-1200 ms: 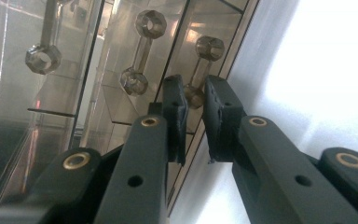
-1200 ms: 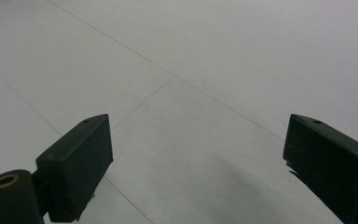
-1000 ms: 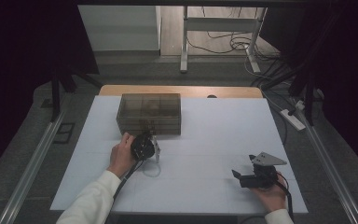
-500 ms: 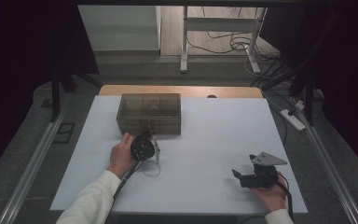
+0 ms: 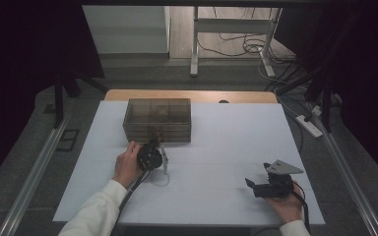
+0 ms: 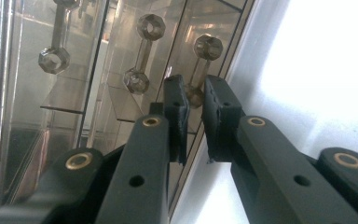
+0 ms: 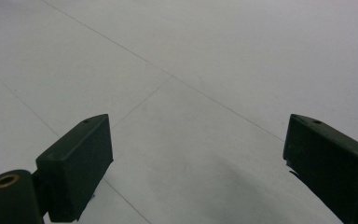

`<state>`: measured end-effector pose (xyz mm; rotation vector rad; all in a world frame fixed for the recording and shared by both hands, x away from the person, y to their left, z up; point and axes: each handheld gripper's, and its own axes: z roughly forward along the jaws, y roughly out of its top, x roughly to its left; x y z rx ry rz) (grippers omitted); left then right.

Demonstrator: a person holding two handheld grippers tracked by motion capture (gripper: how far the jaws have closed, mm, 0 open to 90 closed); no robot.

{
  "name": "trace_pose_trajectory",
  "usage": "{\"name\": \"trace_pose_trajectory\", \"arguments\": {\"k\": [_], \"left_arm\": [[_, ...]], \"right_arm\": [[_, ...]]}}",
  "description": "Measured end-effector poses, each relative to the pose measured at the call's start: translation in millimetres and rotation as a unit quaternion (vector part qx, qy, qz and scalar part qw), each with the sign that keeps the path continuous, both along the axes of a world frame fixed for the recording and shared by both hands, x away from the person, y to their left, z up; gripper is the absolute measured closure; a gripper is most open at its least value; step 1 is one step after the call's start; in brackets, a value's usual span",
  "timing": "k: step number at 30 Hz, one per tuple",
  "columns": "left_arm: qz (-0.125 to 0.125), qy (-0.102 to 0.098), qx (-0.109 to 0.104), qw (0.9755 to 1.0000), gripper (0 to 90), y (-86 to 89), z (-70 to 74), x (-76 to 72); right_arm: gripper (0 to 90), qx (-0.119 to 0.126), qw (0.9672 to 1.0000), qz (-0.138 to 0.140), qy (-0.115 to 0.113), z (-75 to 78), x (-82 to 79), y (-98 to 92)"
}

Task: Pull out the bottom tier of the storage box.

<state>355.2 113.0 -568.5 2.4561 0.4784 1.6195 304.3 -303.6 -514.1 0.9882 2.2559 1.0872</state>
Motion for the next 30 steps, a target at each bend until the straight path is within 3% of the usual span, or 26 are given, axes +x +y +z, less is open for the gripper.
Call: {"name": "trace_pose_trajectory", "arguments": {"k": [14,18,21,22,23,30], "left_arm": [[-0.003,0.006,-0.007,1.0000,79.2,1.2,0.7,-8.0],[-0.004,0.013,-0.025,0.9996,77.9,2.8,3.2,-10.6],[-0.004,0.008,-0.033,0.9994,72.3,3.7,6.7,-12.2],[-0.009,0.014,-0.049,0.9987,64.3,5.3,10.3,-14.4],[-0.009,0.017,-0.050,0.9986,61.8,5.8,11.7,-15.6],[-0.015,0.031,-0.078,0.9964,52.1,8.9,18.3,-20.4]], "right_arm": [[7.8,0.001,1.0000,-0.002,-0.001,0.5,-0.1,-0.8],[7.8,0.001,1.0000,-0.002,-0.001,0.3,0.2,-0.6],[7.8,0.001,1.0000,-0.003,0.000,0.2,0.2,-0.6],[7.8,0.001,1.0000,-0.002,0.000,0.5,0.2,-0.9],[7.8,0.001,1.0000,-0.002,-0.001,0.6,0.2,-0.9],[7.8,0.001,1.0000,-0.002,-0.001,0.5,0.5,-0.8]]}}
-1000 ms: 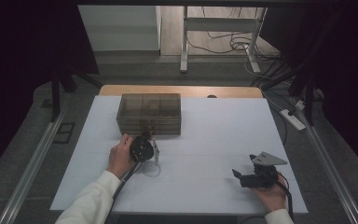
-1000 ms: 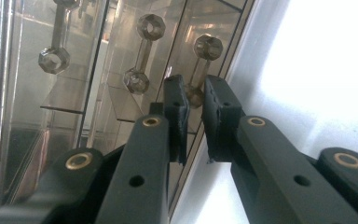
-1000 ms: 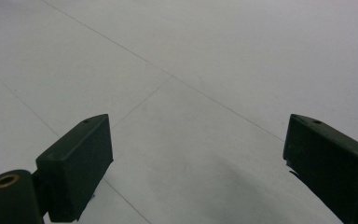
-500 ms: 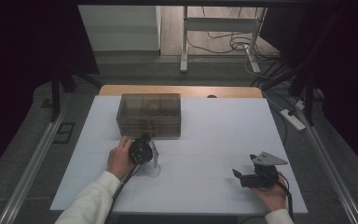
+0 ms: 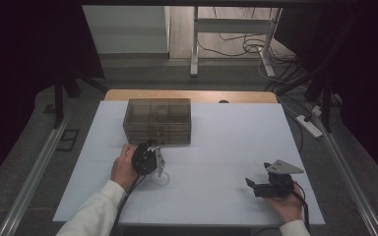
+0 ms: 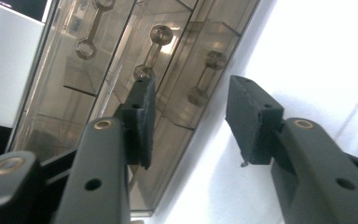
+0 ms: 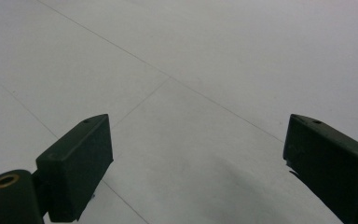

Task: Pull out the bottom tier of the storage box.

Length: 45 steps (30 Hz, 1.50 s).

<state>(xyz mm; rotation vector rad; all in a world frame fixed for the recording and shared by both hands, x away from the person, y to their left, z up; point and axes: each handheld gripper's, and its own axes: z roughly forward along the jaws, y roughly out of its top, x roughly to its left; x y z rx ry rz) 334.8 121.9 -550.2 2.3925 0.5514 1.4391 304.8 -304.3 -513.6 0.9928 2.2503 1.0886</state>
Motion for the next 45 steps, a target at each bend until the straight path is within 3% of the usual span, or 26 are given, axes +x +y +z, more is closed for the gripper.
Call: {"name": "trace_pose_trajectory", "arguments": {"k": [5,8,12,15,16,17,20,26,27,28,29,33,37,38,39,45], "left_arm": [[-0.005,0.025,-0.021,0.9995,46.2,3.1,5.2,-3.5],[-0.008,0.038,-0.045,0.9982,44.1,6.2,9.8,-6.1],[-0.008,0.062,-0.083,0.9945,40.8,8.1,12.9,-6.9],[-0.010,0.082,-0.111,0.9904,39.1,10.5,16.3,-8.3],[-0.010,0.082,-0.111,0.9904,39.0,10.5,16.3,-8.3],[-0.011,0.094,-0.131,0.9868,38.2,12.3,19.5,-9.1],[-0.012,0.112,-0.164,0.9801,37.3,15.7,24.7,-10.0],[-0.014,0.129,-0.224,0.9659,35.7,23.2,32.4,-12.2],[-0.014,0.132,-0.229,0.9642,35.2,24.2,33.2,-12.5],[-0.014,0.132,-0.229,0.9642,35.0,24.2,33.2,-12.5],[-0.013,0.139,-0.239,0.9609,34.5,26.4,34.7,-13.4],[-0.013,0.153,-0.256,0.9545,31.5,31.8,37.3,-14.8],[-0.011,0.163,-0.270,0.9488,30.1,37.7,40.4,-16.5],[-0.011,0.163,-0.270,0.9488,29.8,37.7,40.4,-16.5],[-0.009,0.171,-0.277,0.9454,29.5,40.7,41.1,-16.9],[0.004,0.187,-0.297,0.9364,28.2,53.5,41.7,-17.3]], "right_arm": [[7.8,0.001,1.0000,0.000,-0.001,0.2,0.0,-0.4],[7.8,0.000,1.0000,0.000,0.000,0.2,-0.2,-0.2],[7.8,0.001,1.0000,0.000,-0.001,0.4,-0.3,-0.2],[7.8,0.002,1.0000,0.001,0.000,0.3,-0.2,-0.1],[7.8,0.001,1.0000,0.001,0.000,0.3,-0.2,0.0],[7.8,0.002,1.0000,0.001,-0.001,0.2,-0.4,0.2],[7.8,0.002,1.0000,0.002,0.000,0.5,-0.5,0.1],[7.8,0.003,1.0000,0.002,0.000,0.3,-0.7,0.6],[7.8,0.003,1.0000,0.002,0.000,0.3,-0.7,0.7],[7.8,0.003,1.0000,0.002,0.000,0.3,-0.7,0.7],[7.8,0.004,1.0000,0.003,0.000,0.3,-0.8,0.8],[7.8,0.005,1.0000,0.005,0.001,0.1,-0.7,1.0],[7.8,0.006,0.9999,0.009,-0.001,0.3,-1.1,1.5],[7.8,0.006,0.9999,0.009,-0.001,0.3,-1.1,1.5],[7.8,0.007,0.9999,0.010,-0.001,0.5,-1.5,1.8],[7.8,0.008,0.9998,0.016,0.000,0.3,-1.4,3.6]]}}
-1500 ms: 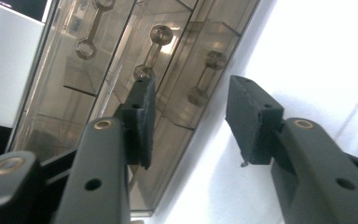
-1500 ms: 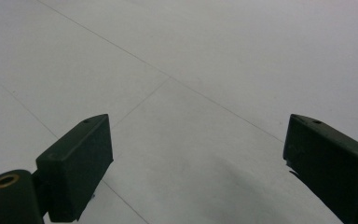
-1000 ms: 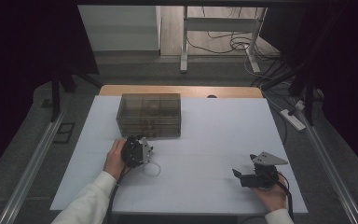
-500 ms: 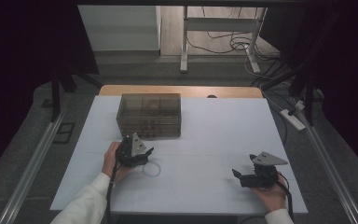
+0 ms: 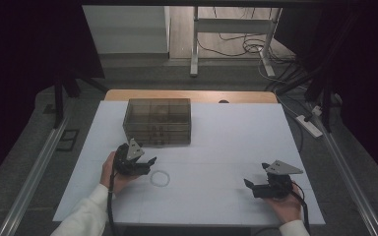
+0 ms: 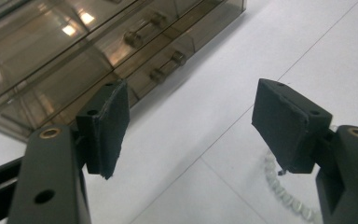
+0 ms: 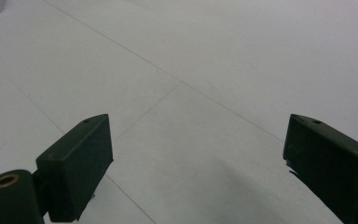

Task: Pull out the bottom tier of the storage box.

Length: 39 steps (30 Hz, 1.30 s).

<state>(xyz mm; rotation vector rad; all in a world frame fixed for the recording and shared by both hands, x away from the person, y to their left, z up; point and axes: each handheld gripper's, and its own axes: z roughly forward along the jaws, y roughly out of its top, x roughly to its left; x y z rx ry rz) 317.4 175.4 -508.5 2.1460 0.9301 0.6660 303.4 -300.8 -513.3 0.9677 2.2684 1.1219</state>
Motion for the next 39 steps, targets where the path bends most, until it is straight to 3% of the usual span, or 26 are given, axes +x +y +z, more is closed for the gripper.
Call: {"name": "trace_pose_trajectory", "arguments": {"k": [9,13,19,27,39], "left_arm": [[0.011,0.027,-0.033,0.9990,27.6,16.5,1.1,-8.0],[0.018,0.032,-0.037,0.9987,27.4,21.8,1.2,-11.1],[0.030,0.046,-0.057,0.9969,27.2,33.4,-1.5,-13.0],[0.041,0.046,-0.071,0.9956,26.8,41.6,1.1,-12.2],[0.047,0.045,-0.076,0.9949,26.3,46.2,3.4,-9.3]], "right_arm": [[8.1,-0.003,1.0000,0.005,0.002,-1.0,2.2,5.6],[8.2,-0.002,1.0000,0.007,0.001,-1.2,3.0,6.7],[8.3,0.000,1.0000,0.005,0.003,-1.6,5.7,6.8],[11.1,0.019,0.9998,0.004,0.002,0.4,13.3,10.0],[12.8,0.014,0.9997,0.020,-0.002,4.3,23.4,29.1]]}}
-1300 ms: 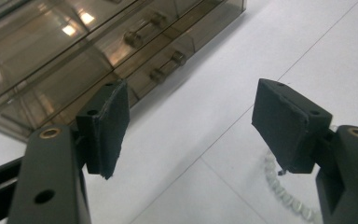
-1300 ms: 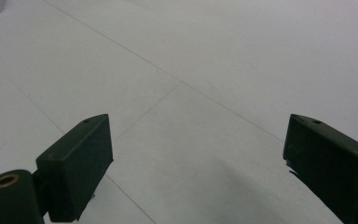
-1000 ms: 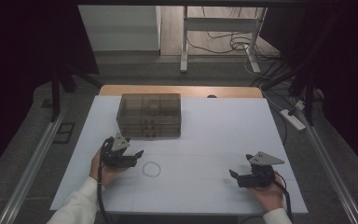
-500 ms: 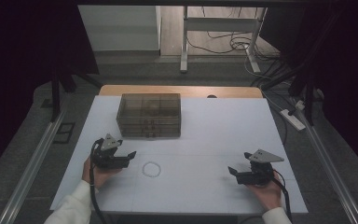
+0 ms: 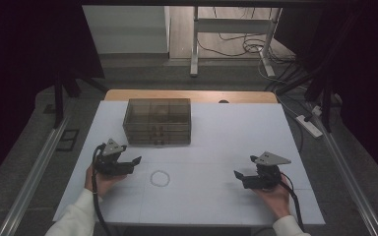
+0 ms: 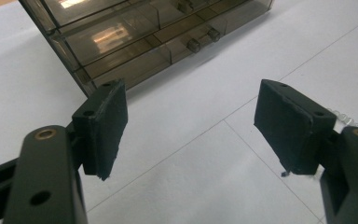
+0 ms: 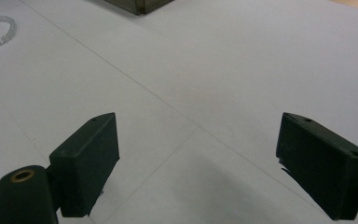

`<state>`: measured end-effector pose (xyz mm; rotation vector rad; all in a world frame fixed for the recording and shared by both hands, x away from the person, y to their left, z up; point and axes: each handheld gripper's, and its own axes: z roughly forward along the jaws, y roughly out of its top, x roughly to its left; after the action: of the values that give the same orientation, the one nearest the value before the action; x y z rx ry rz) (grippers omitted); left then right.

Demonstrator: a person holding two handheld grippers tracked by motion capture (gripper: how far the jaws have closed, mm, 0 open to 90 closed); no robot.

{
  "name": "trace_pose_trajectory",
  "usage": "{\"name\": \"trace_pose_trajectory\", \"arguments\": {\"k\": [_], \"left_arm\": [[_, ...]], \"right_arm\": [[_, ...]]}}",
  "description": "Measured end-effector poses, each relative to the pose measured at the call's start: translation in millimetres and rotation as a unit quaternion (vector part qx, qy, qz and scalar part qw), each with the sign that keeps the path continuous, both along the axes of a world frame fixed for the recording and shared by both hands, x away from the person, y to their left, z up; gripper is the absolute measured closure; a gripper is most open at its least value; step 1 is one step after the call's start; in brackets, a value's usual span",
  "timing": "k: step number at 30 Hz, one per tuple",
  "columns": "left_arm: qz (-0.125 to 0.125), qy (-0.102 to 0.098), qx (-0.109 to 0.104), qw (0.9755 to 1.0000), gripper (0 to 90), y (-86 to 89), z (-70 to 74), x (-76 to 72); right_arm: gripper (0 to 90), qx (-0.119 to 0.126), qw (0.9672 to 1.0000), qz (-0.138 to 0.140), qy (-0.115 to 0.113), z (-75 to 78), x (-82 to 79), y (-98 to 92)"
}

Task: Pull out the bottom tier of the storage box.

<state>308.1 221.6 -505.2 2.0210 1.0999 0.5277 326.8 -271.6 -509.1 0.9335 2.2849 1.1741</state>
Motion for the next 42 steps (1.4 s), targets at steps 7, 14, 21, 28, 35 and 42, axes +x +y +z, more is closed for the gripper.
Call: {"name": "trace_pose_trajectory", "arguments": {"k": [7,14,21,28,35,42], "left_arm": [[-0.001,0.001,-0.001,1.0000,26.0,2.4,0.8,1.6],[0.000,0.004,-0.001,1.0000,25.5,4.0,1.2,3.0],[0.002,0.008,-0.005,1.0000,24.8,7.2,1.9,4.7],[0.001,0.013,-0.004,0.9999,22.8,9.6,2.1,6.5],[0.003,0.018,-0.007,0.9998,20.9,12.5,1.8,8.9],[0.007,0.020,-0.010,0.9997,20.5,15.0,0.9,11.4]], "right_arm": [[13.4,0.000,1.0000,0.008,0.000,1.1,3.5,8.4],[13.7,0.001,0.9999,0.015,0.002,1.1,7.5,15.2],[13.9,0.006,0.9997,0.022,0.003,3.1,10.9,22.4],[14.1,0.006,0.9996,0.029,0.004,3.1,13.8,30.1],[14.3,0.008,0.9994,0.034,0.004,3.4,17.0,36.9],[14.5,0.008,0.9988,0.048,0.007,3.6,20.4,48.6]]}}
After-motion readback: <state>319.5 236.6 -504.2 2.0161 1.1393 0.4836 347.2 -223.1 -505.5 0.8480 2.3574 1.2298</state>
